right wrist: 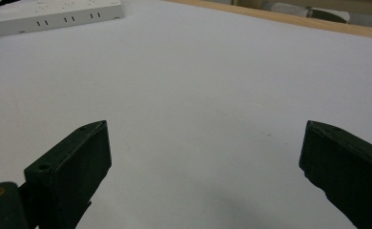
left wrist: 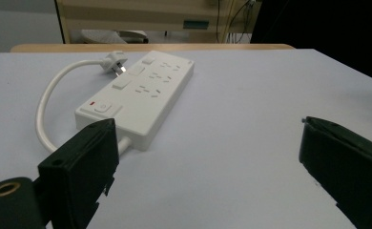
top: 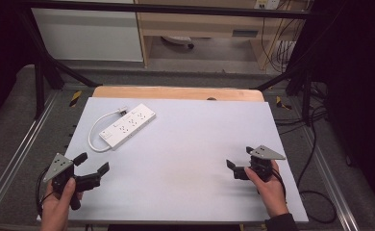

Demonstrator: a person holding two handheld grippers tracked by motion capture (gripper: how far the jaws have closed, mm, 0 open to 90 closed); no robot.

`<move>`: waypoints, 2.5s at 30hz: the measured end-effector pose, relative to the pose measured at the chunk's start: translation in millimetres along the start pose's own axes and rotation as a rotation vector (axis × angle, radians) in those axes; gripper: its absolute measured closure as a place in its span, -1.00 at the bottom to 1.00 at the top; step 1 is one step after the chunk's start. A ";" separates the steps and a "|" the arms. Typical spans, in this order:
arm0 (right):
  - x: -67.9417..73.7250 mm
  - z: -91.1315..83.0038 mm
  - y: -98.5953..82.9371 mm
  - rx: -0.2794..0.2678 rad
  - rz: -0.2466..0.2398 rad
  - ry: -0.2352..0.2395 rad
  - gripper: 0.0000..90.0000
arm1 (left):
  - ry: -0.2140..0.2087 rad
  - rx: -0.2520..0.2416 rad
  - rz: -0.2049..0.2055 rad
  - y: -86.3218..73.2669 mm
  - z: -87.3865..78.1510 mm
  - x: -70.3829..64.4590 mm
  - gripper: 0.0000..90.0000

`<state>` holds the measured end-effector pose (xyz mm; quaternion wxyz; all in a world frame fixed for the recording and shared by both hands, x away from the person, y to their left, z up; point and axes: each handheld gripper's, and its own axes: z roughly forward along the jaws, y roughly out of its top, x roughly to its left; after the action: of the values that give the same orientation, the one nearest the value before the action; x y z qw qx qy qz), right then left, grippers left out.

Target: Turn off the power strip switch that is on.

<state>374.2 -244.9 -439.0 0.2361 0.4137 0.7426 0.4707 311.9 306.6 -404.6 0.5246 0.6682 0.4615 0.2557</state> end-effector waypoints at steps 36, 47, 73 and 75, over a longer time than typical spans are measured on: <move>6.1 5.4 2.0 -0.006 -0.061 0.020 -0.90 | 0.018 0.075 0.035 63.9 44.3 -21.2 -0.85; 6.3 7.9 -2.0 0.033 -0.066 0.000 -0.91 | -0.047 0.097 0.042 68.6 67.0 -30.1 -0.85; 10.5 5.3 -1.0 0.028 -0.048 0.024 -0.93 | 0.015 0.159 0.005 87.6 110.2 3.9 -0.82; 10.4 5.7 -1.5 0.034 -0.053 0.022 -0.93 | 0.021 0.174 0.015 88.7 113.2 5.4 -0.81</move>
<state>372.1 -233.7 -442.5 0.2332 0.3925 0.7638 0.4563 438.7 256.6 -358.4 0.4577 0.7120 0.4823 0.2258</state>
